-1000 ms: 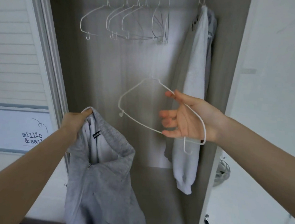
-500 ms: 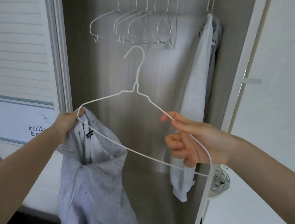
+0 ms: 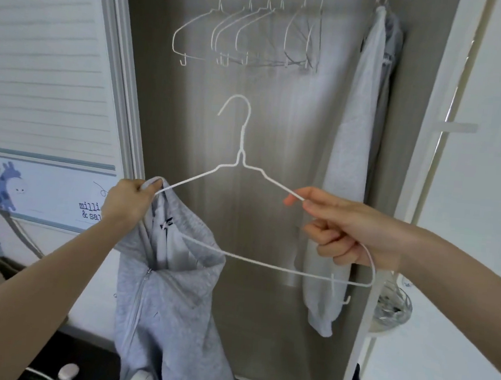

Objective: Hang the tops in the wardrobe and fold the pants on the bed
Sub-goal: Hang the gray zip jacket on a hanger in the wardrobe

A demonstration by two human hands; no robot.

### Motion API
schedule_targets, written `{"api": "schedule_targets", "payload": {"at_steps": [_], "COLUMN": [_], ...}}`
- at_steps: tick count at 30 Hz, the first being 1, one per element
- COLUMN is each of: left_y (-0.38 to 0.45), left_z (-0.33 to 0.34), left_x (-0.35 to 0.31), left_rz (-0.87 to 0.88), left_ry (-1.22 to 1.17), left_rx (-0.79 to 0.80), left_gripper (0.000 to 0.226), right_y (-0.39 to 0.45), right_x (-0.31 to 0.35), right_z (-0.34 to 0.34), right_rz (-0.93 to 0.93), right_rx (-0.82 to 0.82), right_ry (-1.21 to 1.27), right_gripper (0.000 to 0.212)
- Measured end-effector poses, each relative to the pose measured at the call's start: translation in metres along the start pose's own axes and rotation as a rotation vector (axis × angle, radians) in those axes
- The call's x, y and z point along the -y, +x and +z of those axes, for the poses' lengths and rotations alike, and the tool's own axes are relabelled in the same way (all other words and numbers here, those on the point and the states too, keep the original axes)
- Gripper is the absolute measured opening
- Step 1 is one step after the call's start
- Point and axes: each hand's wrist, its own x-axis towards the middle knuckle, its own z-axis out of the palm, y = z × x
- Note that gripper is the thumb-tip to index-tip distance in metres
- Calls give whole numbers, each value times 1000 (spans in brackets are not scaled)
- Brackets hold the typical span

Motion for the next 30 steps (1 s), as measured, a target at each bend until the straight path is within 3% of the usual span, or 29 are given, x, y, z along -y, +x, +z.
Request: {"api": "schedule_targets", "payload": {"at_steps": [4, 10, 13, 17, 20, 23, 25, 27, 29, 30], "left_y": [-7, -27, -40, -41, -39, -41, -37, -31, -35, -40], "left_z": [7, 27, 36, 13, -15, -35, -41, -41, -34, -30], "left_x": [-8, -45, -81, -125, -152, -164, -160, -152, -147, -148], "left_rz": [30, 197, 282, 300, 420, 479, 679, 827, 836, 834], "left_ry": [-46, -142, -140, -140, 73, -130, -26, 207, 200, 169], "left_rx": [-28, 147, 117, 73, 182, 444, 365, 278, 325, 315], "left_gripper": [45, 49, 50, 45, 48, 50, 50, 69, 84, 80], "right_y": [-3, 22, 38, 41, 35, 26, 17, 10, 7, 8], "right_x": [-1, -34, -60, -65, -62, -63, -62, -59, -54, -51], "right_z": [-3, 22, 45, 42, 23, 8, 1, -2, -1, 0], "right_rz": [20, -22, -105, -305, -434, -530, -586, -619, -634, -637], "right_rx": [-27, -70, -193, -394, -470, -501, -510, -507, -502, -503], "right_ry": [-43, -107, -111, 57, 106, 106, 110, 112, 97, 71], "right_gripper": [24, 20, 13, 12, 14, 15, 18, 20, 21, 21]}}
